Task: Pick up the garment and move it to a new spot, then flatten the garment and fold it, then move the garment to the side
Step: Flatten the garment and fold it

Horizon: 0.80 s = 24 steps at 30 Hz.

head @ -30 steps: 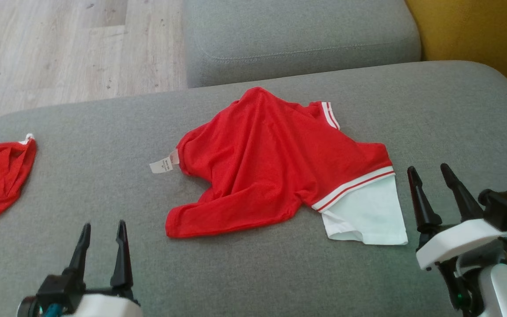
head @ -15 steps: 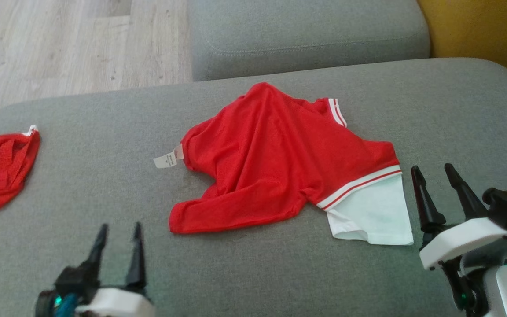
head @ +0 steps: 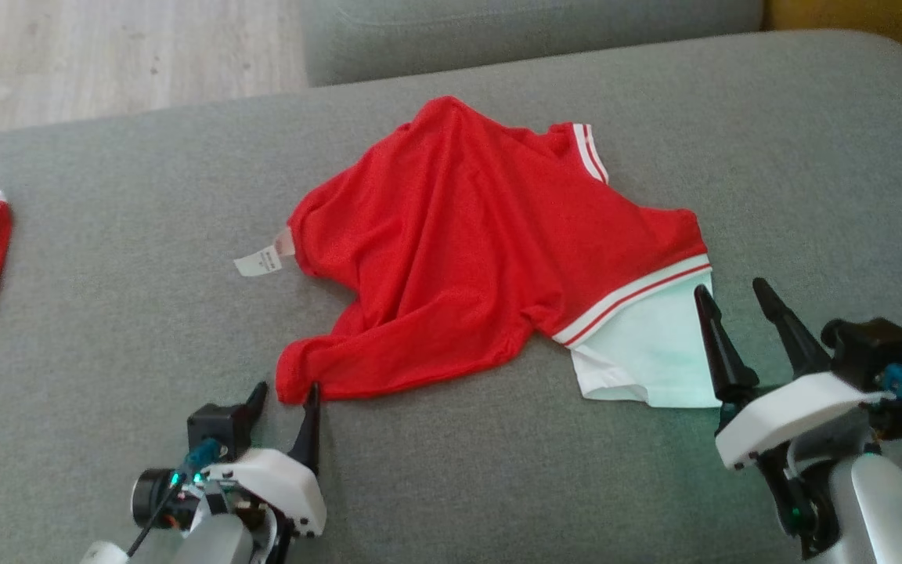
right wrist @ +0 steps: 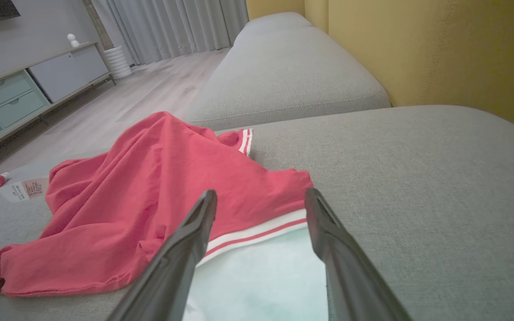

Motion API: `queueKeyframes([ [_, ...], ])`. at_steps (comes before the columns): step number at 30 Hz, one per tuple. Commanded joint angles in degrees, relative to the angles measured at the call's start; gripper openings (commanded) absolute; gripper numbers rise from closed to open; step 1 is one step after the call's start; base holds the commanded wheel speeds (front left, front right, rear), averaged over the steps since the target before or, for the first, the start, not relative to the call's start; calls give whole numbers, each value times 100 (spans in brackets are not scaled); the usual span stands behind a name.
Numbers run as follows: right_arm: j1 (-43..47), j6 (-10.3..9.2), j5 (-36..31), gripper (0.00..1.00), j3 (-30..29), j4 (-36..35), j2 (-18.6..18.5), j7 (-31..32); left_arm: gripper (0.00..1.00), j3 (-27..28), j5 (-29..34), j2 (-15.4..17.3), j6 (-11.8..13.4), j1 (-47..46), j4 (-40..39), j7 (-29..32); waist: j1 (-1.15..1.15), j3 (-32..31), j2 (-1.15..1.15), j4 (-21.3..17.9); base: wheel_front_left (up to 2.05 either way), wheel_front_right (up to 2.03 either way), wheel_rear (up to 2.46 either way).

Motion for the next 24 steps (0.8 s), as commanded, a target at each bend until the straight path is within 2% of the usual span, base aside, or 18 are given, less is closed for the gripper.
queueKeyframes([
  [1, -272, 40, -28, 100, 110, -158, -45, -45, 100, 200, 20, 13, 69, -268, -25, 1, -1, 113, 0, -95, 0, 0, 0],
  [3, -295, 40, -21, 100, 95, -100, -40, -60, 100, 239, -45, -15, 95, -333, 167, -6, -1, 158, 0, -118, 0, 0, 0],
  [7, -271, 40, -23, 100, 41, 42, -27, -41, 100, 207, -133, -72, -39, -469, 421, -133, -1, 205, 0, -103, 0, 0, 0],
  [8, -257, 40, -20, 100, 25, 80, -19, -28, 80, 183, -140, -84, -74, -512, 489, -140, -1, 211, 0, -92, 0, 0, 0],
  [9, -235, 40, -21, 100, 3, 129, -10, 1, 48, 144, -135, -94, -109, -555, 568, -125, -1, 208, 0, -78, 0, 0, 0],
  [10, -206, 40, -27, 100, -30, 181, 3, 44, 3, 114, -133, -103, -134, -594, 642, -119, -1, 203, 0, -66, 0, 0, 0],
  [11, -171, 40, -40, 100, -69, 236, 19, 102, 0, 83, -149, -115, -190, -625, 714, -104, -1, 196, 0, -56, 0, 0, 0],
  [16, 24, 40, -190, 100, -334, 511, 131, 488, 0, -11, -185, -144, -317, -688, 958, -215, -1, 140, 0, -16, 0, 0, 0],
  [24, 56, 40, -611, 100, -622, 883, 335, 731, 0, 8, -295, -124, -385, -548, 1040, -491, -1, 209, 0, 4, 0, 0, 0],
])
